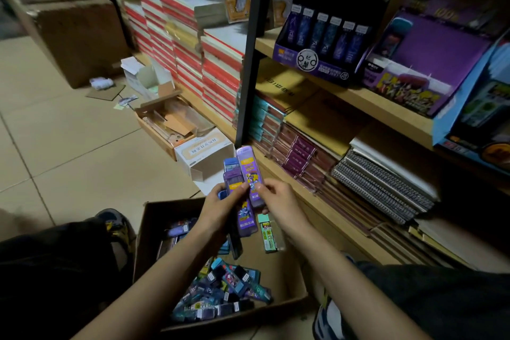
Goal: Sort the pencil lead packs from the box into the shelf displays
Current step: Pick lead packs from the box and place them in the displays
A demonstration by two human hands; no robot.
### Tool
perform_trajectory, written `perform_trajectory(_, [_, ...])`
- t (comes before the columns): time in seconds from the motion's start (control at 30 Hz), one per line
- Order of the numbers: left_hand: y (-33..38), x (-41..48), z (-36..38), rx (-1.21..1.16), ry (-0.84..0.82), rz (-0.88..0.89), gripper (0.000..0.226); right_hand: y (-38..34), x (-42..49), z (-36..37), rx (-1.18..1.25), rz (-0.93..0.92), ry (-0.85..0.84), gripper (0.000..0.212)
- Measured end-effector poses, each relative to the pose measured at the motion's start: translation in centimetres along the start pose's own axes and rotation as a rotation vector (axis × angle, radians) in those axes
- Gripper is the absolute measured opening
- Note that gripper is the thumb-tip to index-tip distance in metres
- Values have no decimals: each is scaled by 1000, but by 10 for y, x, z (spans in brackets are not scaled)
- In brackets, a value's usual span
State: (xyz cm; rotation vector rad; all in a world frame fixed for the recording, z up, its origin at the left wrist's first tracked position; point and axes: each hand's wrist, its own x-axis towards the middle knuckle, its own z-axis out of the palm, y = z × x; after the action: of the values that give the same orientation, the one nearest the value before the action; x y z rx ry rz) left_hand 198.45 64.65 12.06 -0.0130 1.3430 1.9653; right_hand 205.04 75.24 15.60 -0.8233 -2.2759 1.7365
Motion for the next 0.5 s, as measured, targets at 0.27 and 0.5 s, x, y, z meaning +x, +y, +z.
perform_trajectory(0.27, [31, -1, 17, 77, -161, 54, 49, -22, 4, -28, 242, 56, -107, 9])
perform_trajectory(0.5, [64, 7, 35, 234, -208, 48, 51, -68, 29, -66, 238, -3, -50, 12])
